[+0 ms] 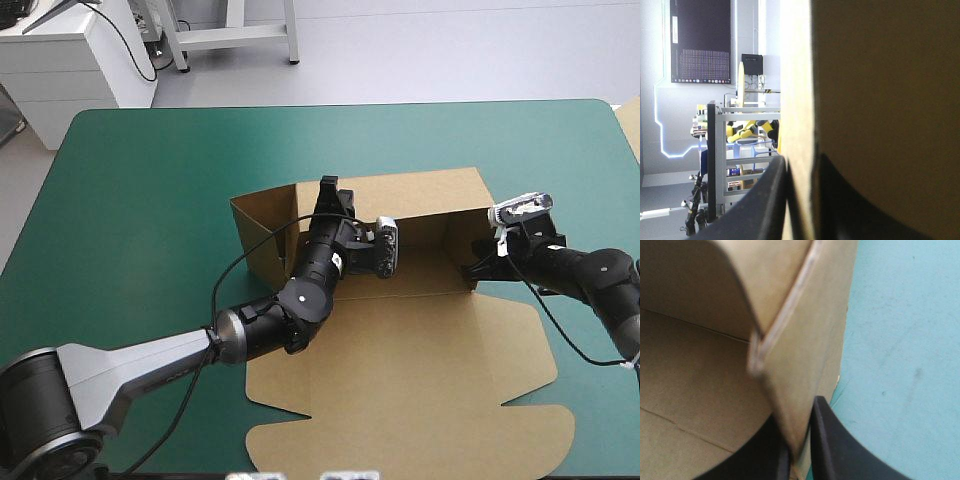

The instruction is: Fold the box

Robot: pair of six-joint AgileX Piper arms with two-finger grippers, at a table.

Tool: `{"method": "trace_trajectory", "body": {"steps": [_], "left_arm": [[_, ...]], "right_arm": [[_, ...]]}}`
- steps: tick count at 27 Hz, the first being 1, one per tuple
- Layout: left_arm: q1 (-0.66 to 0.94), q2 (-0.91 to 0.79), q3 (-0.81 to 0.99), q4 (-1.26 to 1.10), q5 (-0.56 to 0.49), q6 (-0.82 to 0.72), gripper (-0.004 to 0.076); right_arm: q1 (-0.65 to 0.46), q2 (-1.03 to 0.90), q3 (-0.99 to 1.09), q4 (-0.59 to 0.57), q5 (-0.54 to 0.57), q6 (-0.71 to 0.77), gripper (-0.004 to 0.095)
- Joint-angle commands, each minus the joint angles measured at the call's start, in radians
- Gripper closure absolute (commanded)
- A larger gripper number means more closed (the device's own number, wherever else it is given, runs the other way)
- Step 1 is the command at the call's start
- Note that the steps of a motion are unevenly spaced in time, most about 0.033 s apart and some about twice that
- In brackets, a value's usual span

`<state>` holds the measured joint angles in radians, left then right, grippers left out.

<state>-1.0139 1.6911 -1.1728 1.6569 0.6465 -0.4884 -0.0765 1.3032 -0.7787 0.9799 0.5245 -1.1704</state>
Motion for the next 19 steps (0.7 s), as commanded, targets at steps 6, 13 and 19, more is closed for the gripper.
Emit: {"method": "trace_trajectory", "body": {"steps": [6,13,19], "left_arm": [[-0.018,-0.034,-0.019,0.132,-0.003,-0.019,0.0438],[-0.106,-0.036,-0.021,0.132,0.091,-0.017,0.0439],[-0.208,-0.064,-0.021,0.132,0.142,-0.017,0.0440]], "right_arm": [[-0.002,-0.017,-0.034,-0.023,0.009,0.095,0.0913],[-0.002,0.032,-0.034,-0.045,-0.021,0.133,0.0913],[-0.002,0.044,-0.034,-0.048,-0.037,0.133,0.0913]]}}
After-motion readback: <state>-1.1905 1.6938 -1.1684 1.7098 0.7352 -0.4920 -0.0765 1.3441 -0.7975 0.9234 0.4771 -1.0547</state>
